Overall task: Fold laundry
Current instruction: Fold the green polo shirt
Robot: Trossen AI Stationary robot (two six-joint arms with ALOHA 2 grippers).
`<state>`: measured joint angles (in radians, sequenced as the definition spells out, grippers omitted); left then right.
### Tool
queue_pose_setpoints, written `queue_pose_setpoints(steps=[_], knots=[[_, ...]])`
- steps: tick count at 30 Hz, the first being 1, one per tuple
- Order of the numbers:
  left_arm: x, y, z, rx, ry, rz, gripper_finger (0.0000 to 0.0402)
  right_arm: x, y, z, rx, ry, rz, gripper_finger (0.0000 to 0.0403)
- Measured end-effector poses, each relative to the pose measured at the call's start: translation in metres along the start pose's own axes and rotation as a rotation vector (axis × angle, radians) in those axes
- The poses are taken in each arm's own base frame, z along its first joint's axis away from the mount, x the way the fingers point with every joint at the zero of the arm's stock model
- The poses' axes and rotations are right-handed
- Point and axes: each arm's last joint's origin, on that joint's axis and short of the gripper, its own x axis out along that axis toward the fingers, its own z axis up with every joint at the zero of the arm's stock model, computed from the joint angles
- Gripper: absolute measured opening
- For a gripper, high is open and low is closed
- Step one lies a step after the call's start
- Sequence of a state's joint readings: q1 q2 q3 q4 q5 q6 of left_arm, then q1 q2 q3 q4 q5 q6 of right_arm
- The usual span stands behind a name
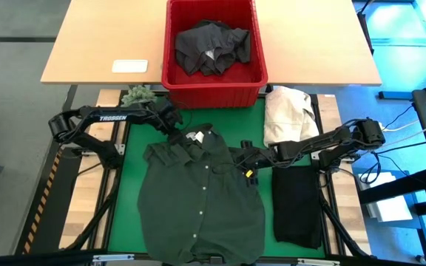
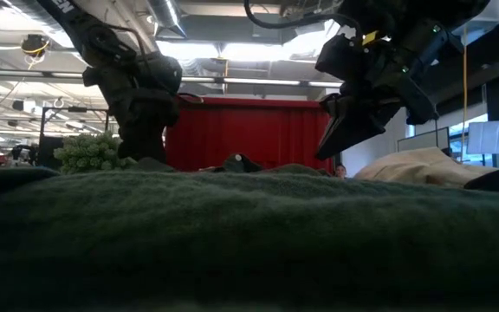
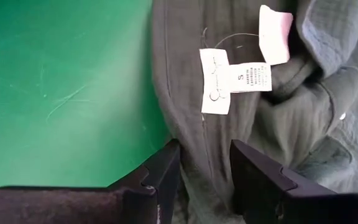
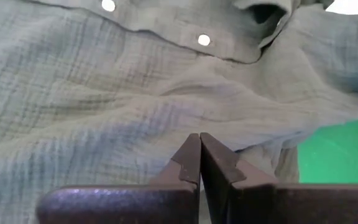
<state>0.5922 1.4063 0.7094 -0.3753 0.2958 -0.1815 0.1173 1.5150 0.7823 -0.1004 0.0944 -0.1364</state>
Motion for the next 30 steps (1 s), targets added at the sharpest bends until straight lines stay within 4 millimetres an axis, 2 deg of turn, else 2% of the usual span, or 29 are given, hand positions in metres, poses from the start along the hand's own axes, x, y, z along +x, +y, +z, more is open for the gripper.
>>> queue_pose_setpoints(steps=[7,10,17,25,30], knots=[[0.001,-0.002,0.0,-0.002,-0.013,0.05,0.0134,0.0,-0.001,0.004,0.004,-0.044,-0.006,0.001],[0.002,-0.005,0.0,0.035,-0.024,0.083,0.012,0.0,-0.001,0.005,0.005,-0.055,-0.007,0.001],[0.004,-0.013,0.003,0.123,-0.063,0.064,0.0011,0.0,-0.001,0.005,0.006,-0.053,-0.026,0.001],[0.003,-0.014,0.005,0.13,-0.066,0.058,0.0002,0.0,-0.001,0.005,0.018,-0.053,-0.026,0.001],[-0.003,-0.018,0.018,0.163,-0.113,0.059,0.0001,0.0,-0.001,0.005,0.018,-0.053,-0.027,0.001]])
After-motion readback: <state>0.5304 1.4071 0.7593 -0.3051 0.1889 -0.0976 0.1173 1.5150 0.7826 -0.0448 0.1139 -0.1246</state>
